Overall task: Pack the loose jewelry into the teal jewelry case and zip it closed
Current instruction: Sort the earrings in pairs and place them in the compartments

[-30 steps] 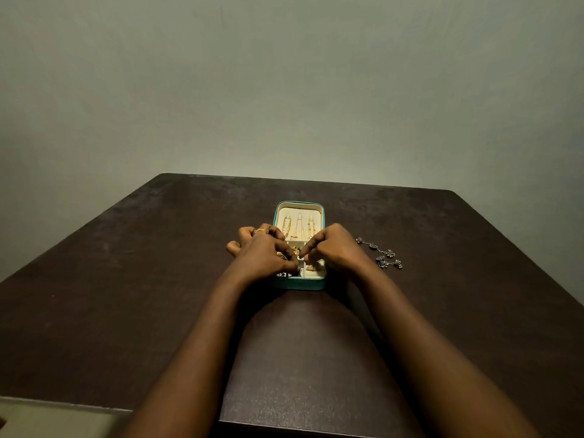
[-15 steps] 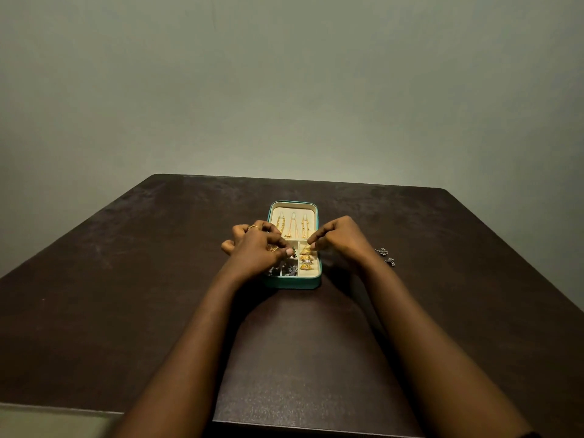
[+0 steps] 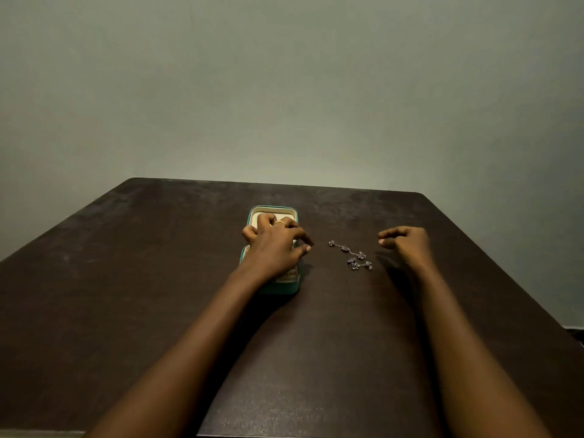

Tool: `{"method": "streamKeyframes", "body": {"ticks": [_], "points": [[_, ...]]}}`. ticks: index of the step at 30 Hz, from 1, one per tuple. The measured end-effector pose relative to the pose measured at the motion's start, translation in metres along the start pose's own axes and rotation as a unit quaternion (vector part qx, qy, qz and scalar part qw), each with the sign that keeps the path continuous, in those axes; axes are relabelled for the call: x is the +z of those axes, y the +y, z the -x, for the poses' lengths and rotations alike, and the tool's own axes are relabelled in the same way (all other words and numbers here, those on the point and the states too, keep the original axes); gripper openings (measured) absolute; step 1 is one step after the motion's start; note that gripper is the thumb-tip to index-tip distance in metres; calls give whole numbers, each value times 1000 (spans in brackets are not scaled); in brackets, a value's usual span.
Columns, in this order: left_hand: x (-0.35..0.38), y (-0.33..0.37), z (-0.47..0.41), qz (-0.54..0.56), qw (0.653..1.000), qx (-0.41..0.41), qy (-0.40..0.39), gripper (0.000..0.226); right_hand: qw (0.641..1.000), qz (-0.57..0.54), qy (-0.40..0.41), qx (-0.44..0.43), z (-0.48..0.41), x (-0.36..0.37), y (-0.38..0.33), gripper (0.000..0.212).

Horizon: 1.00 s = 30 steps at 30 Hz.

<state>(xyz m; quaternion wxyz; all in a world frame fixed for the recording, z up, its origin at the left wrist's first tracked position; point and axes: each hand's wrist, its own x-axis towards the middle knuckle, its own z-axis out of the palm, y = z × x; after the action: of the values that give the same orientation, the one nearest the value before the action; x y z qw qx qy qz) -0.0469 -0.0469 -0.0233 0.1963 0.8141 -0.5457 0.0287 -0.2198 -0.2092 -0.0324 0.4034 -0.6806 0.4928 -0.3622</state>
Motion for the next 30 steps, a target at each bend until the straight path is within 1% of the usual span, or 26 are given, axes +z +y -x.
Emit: {"method": "streamKeyframes", "body": {"ticks": [3,6,8,11,15,17,22,26,30], "points": [[3,17,-11,-17,1000,21,-14,23,1000,13,-13,-2,-5,-2,4,21],[8,33,-27,-32,999,36,-23,24,992,98,-67,-48,-4,4,4,14],[13,41,-40,-41,998,38,-42,25,979,163,-89,-78,-1,11,3,15],[18,54,-57,-93,992,34,-77,29,960,237,-95,-115,3,23,1,21],[25,64,-69,-148,984,56,-85,30,941,285,-95,-153,10,31,-2,19],[30,64,-72,-155,982,67,-86,27,937,297,-91,-159,12,29,-4,16],[38,59,-72,-158,979,94,-92,33,930,317,-93,-160,14,29,-7,14],[41,58,-74,-154,979,118,-62,32,931,312,-100,-162,16,32,-8,16],[42,61,-77,-167,975,127,-70,24,934,308,-98,-154,15,31,-5,13]]}}
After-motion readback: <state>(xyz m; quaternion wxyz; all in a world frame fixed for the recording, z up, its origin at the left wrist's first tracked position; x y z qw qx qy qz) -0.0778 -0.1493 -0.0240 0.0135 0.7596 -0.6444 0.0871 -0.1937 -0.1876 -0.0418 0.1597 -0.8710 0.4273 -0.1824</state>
